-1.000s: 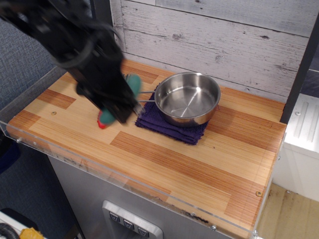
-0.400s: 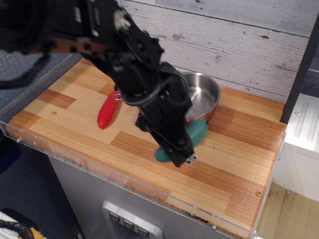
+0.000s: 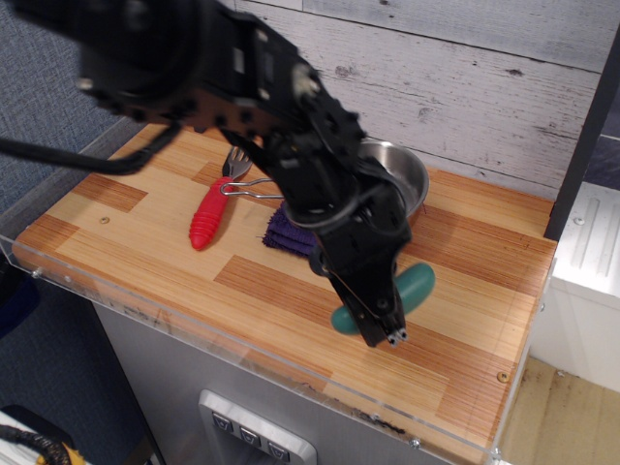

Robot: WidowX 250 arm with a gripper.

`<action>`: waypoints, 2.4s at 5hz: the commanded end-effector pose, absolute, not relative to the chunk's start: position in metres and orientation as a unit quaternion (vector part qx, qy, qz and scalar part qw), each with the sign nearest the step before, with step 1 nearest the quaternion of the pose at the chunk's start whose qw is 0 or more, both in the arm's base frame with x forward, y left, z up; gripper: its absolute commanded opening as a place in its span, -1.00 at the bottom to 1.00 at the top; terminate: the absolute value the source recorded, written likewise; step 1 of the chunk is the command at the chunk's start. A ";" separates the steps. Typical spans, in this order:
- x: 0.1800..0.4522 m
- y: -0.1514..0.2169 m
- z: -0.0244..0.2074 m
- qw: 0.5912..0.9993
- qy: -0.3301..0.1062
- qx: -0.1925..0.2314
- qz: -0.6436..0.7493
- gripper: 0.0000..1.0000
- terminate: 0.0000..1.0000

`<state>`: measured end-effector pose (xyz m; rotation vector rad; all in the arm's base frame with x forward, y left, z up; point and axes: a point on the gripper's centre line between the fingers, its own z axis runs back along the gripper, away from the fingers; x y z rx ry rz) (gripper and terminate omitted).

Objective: Move cucumber to lower right corner

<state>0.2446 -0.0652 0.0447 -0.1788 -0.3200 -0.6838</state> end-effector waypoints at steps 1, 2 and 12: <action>0.243 -0.069 0.036 0.907 -0.163 -0.080 -0.379 -1.00 -1.00; 0.239 -0.070 0.027 0.904 -0.150 -0.079 -0.392 -1.00 -1.00; 0.237 -0.040 0.110 0.930 -0.205 -0.058 -0.299 1.00 1.00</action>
